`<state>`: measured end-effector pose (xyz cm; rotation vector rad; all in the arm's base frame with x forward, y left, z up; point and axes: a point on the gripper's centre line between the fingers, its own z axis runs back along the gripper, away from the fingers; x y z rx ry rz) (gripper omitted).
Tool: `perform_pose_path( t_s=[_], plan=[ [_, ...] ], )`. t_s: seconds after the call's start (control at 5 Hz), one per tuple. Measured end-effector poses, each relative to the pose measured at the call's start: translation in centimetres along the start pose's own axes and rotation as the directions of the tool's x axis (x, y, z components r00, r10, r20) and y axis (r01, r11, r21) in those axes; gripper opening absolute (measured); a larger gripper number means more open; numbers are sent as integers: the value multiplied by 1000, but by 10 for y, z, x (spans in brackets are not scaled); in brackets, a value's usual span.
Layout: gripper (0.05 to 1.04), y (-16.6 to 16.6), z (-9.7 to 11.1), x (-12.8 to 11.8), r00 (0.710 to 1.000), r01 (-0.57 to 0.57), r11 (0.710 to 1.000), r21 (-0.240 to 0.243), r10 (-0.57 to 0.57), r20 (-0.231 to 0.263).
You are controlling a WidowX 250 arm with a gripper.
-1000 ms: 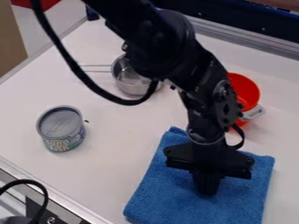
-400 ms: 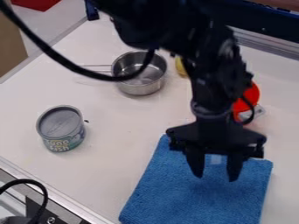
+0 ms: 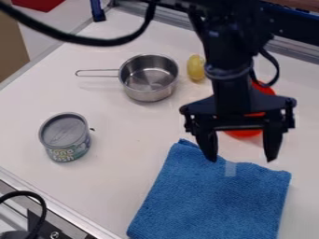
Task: Move the blue rag to the bottom of the orange pot
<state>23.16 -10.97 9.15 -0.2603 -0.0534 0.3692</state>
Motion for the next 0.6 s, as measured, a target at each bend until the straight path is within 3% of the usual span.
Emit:
perform_pose_path(
  t_s=[0.2,0.4,0.6],
  plan=[
    [1000,8,5,16,997,-40,999,33,38,67],
    [1000,13,18,46,985,-83,997,11,80,152],
    [1000,12,23,75,973,-113,994,-10,112,201]
  ],
)
